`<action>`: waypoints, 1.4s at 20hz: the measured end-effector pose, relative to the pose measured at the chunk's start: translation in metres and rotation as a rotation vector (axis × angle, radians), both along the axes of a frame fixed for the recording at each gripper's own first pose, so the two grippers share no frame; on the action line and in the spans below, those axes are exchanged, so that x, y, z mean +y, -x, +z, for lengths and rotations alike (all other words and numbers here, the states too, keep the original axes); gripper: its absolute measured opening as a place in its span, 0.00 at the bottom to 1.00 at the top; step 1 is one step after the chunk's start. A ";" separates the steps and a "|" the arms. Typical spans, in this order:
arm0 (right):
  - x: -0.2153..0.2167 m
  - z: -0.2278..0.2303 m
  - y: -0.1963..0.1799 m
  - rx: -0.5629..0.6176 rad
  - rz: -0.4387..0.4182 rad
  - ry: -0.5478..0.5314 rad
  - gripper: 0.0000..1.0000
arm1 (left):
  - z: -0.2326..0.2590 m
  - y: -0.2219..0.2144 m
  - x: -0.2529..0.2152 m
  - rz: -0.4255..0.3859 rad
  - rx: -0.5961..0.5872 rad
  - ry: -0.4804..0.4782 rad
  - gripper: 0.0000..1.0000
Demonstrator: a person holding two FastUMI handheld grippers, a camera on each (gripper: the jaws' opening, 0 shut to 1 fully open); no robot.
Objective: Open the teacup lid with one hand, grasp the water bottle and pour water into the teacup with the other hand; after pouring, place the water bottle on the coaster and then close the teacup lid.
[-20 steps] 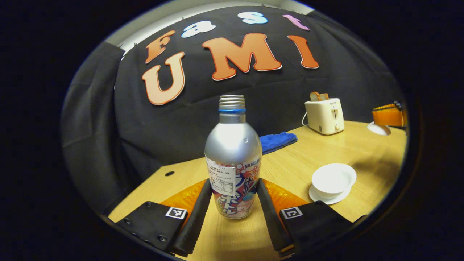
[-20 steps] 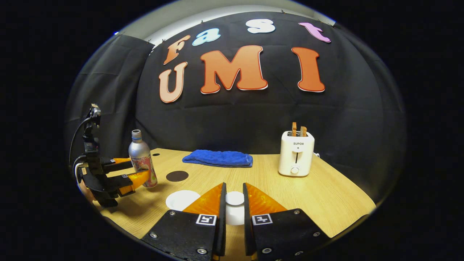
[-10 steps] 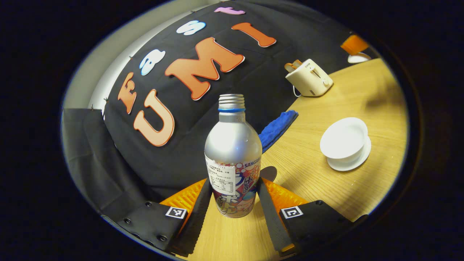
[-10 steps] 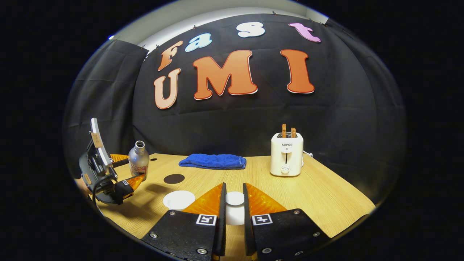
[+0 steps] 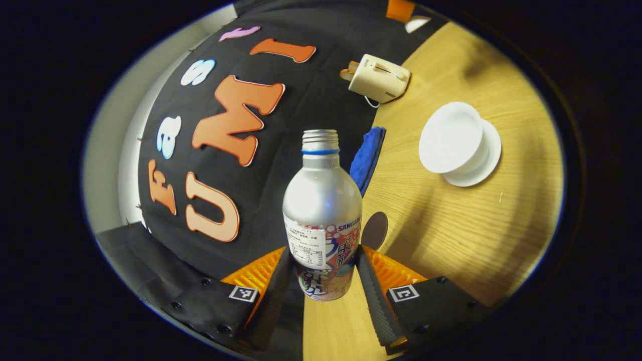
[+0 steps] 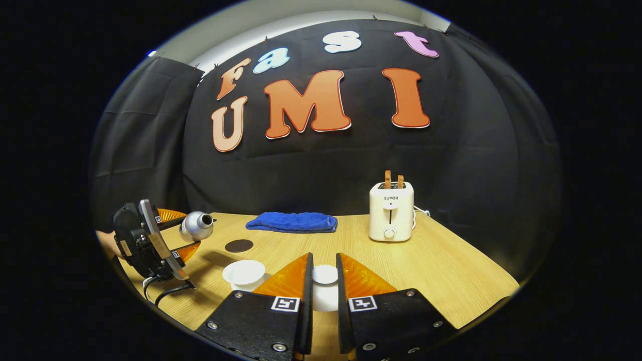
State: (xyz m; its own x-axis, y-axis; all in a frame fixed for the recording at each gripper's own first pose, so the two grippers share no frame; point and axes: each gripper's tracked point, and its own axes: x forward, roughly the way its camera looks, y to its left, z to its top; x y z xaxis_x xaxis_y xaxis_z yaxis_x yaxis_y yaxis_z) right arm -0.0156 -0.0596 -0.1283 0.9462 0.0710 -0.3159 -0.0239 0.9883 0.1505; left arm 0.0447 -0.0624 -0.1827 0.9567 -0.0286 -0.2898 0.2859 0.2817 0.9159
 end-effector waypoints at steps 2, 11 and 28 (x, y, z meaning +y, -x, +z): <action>-0.003 -0.001 0.002 0.006 -0.002 -0.001 0.22 | 0.002 -0.002 -0.001 -0.036 -0.010 -0.078 0.77; -0.012 0.003 0.004 0.002 -0.015 -0.005 0.21 | 0.015 -0.010 -0.012 -0.166 -0.038 -0.327 0.76; -0.021 0.021 0.014 -0.019 -0.024 0.005 0.21 | 0.040 -0.023 -0.033 -0.348 -0.138 -0.663 0.76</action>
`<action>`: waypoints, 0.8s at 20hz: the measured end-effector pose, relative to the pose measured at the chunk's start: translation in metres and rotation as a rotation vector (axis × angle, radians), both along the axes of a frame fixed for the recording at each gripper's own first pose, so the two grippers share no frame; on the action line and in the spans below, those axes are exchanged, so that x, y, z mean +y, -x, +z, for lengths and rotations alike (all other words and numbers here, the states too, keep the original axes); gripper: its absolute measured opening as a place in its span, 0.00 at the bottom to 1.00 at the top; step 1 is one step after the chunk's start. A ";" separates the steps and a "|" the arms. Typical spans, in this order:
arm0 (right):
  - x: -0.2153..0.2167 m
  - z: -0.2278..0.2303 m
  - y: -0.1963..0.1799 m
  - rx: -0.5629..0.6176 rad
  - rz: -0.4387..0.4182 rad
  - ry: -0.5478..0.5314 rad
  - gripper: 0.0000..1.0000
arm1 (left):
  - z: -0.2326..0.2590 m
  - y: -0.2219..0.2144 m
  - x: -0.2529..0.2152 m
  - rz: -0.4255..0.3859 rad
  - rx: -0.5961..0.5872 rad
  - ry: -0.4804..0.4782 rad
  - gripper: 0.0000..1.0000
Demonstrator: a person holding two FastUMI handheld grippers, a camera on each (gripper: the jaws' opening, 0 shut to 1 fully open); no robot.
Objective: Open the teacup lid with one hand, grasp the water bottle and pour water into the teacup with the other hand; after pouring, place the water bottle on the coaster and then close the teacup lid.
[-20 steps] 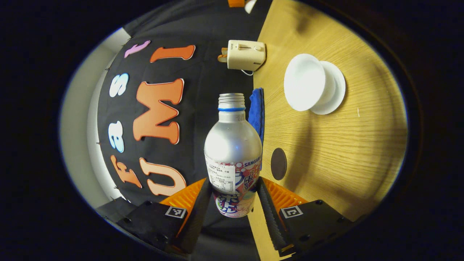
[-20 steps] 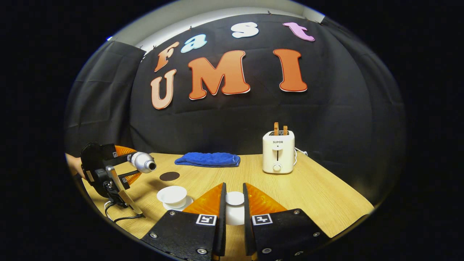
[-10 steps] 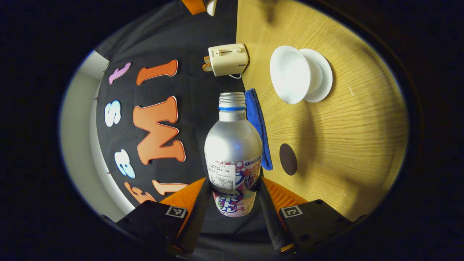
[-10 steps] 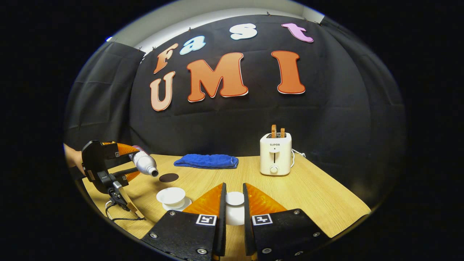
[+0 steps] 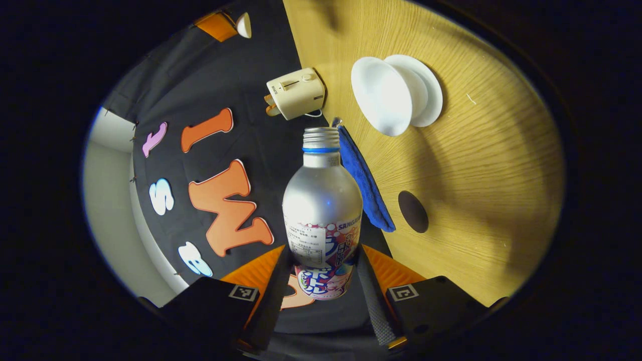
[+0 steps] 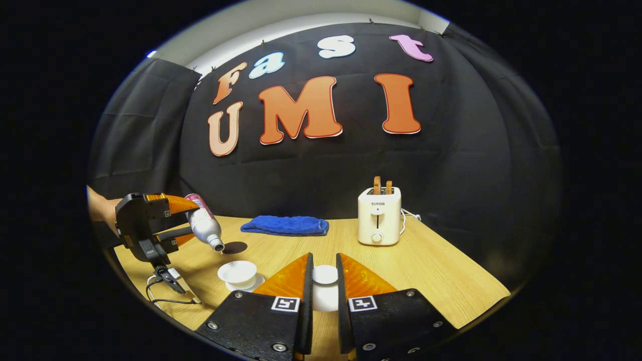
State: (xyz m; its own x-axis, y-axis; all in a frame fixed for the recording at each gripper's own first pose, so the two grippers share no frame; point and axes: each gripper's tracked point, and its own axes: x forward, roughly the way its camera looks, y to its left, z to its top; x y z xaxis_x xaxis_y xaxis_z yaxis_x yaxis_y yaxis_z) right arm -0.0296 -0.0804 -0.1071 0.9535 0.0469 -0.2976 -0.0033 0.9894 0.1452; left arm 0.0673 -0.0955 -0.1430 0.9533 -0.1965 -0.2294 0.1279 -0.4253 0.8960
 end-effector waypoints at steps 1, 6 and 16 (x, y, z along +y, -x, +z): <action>-0.001 0.001 0.001 -0.001 -0.002 -0.002 0.21 | 0.006 0.000 0.000 -0.006 -0.010 -0.009 0.76; 0.000 0.003 0.002 -0.005 0.001 0.002 0.21 | 0.022 -0.005 -0.003 -0.037 -0.056 -0.043 0.80; 0.005 0.019 -0.001 -0.029 0.010 0.014 0.21 | 0.033 -0.005 -0.009 -0.097 -0.098 -0.122 0.80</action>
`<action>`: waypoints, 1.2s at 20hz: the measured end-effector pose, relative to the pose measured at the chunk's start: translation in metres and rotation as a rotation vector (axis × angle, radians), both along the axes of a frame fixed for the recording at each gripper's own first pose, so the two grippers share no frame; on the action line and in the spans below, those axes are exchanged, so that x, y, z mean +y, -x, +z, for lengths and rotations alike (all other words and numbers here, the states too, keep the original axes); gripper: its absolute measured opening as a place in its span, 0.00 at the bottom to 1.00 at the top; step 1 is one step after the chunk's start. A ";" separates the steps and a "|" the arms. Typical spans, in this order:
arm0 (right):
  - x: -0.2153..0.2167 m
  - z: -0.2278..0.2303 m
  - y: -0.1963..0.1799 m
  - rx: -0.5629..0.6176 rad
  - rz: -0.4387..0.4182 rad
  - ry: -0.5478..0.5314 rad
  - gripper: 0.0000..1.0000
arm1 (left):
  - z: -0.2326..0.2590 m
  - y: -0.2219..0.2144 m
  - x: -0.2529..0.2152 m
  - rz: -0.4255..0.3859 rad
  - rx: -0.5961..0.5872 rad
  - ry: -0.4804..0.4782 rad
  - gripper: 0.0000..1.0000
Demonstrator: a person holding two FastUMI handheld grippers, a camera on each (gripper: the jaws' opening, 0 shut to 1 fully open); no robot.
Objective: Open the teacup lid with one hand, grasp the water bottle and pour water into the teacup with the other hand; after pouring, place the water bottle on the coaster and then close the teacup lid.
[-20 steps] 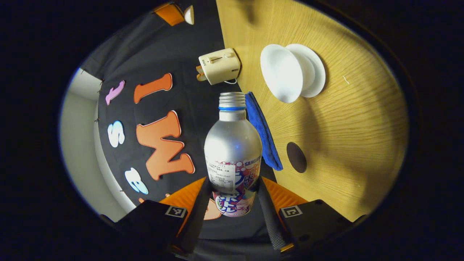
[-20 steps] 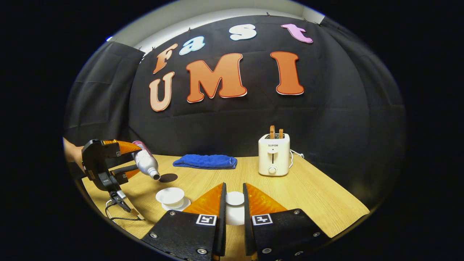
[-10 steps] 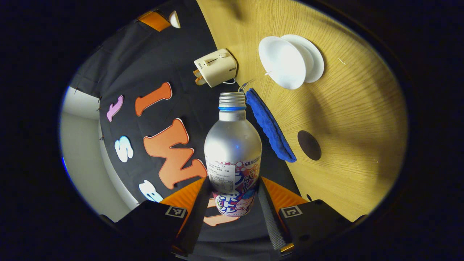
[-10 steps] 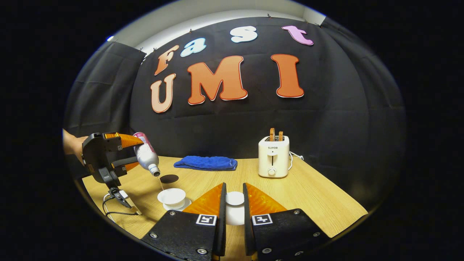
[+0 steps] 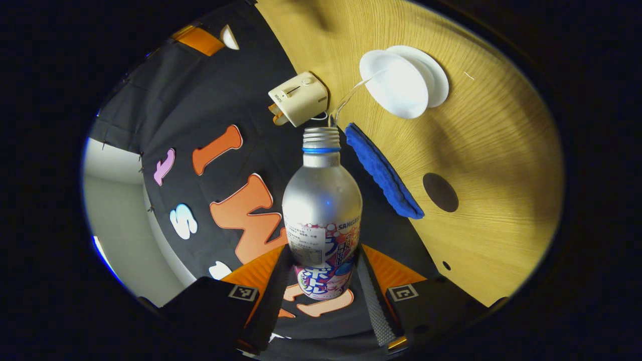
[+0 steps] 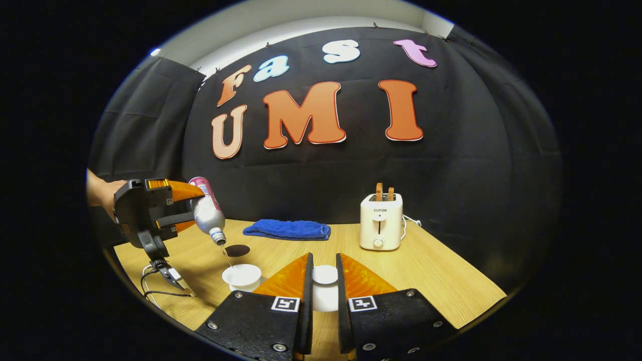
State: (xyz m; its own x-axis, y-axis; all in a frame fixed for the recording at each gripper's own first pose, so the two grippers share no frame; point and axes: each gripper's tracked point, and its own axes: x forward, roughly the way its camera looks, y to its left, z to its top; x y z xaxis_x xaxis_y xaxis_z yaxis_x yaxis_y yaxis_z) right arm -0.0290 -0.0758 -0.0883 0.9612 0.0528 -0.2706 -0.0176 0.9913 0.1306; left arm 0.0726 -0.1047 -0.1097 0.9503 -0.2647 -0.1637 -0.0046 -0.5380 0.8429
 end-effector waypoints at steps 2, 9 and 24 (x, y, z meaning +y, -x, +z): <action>0.003 -0.001 0.001 0.002 0.018 0.006 0.21 | 0.002 -0.003 -0.002 -0.009 -0.014 -0.008 0.77; 0.001 -0.007 0.000 0.006 0.010 0.024 0.22 | 0.006 -0.002 -0.005 -0.023 -0.033 -0.046 0.80; -0.002 -0.011 -0.005 0.002 0.026 0.043 0.21 | -0.017 0.005 -0.028 -0.124 -0.069 -0.128 0.79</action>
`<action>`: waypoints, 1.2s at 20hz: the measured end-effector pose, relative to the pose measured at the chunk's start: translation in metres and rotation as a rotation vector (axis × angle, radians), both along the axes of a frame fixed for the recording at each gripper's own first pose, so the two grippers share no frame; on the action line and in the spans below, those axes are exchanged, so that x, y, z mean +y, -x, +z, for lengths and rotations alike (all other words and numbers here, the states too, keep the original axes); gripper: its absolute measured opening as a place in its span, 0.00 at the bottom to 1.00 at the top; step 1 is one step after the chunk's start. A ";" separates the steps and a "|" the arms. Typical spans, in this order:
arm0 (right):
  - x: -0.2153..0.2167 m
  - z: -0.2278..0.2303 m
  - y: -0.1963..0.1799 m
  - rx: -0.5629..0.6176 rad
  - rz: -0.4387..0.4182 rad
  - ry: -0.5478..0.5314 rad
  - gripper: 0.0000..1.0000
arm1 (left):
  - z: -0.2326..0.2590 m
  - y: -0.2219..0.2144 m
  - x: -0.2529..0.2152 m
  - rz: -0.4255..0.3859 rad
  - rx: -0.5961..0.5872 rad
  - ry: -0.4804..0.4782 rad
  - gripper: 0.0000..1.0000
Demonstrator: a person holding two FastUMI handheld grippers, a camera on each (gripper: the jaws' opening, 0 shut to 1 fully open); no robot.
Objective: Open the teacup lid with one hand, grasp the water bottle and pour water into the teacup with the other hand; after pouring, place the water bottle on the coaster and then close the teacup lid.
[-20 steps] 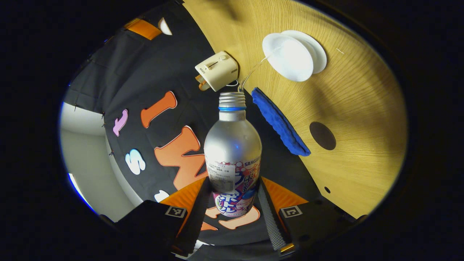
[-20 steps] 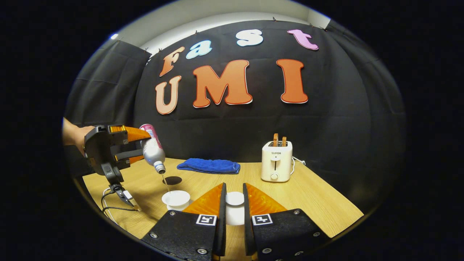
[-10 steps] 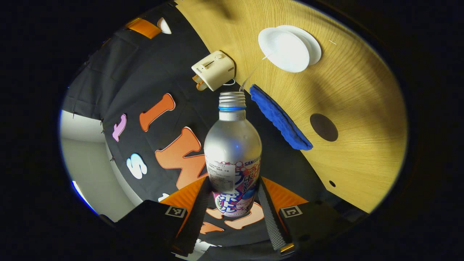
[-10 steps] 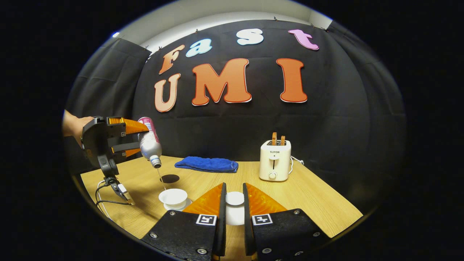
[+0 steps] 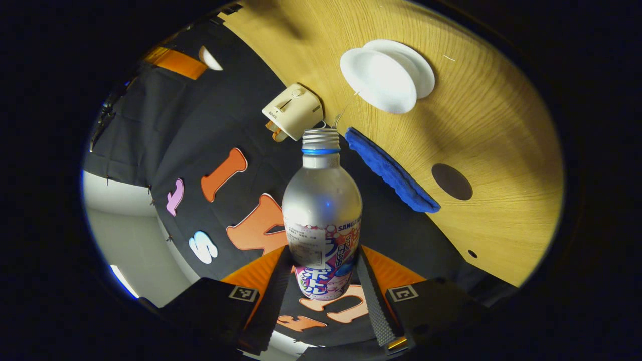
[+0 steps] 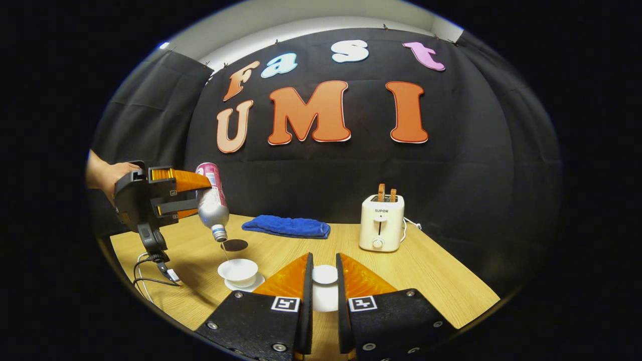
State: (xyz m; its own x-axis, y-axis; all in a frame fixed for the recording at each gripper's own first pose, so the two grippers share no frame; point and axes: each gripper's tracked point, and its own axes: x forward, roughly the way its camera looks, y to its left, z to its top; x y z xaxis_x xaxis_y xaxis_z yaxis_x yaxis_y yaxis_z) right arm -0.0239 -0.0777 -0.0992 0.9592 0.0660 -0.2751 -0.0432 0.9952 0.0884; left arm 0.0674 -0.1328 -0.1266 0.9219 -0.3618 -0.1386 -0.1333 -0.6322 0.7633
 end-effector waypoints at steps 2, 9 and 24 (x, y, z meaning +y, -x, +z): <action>0.001 -0.001 -0.001 0.003 0.001 -0.012 0.21 | -0.002 0.003 -0.001 -0.009 0.006 0.027 0.76; 0.005 0.005 -0.005 -0.003 0.001 -0.036 0.21 | 0.023 0.001 0.000 -0.033 -0.024 0.225 0.75; 0.063 0.022 -0.040 -0.008 0.083 -0.028 0.21 | 0.073 -0.031 0.084 0.163 0.080 1.335 0.78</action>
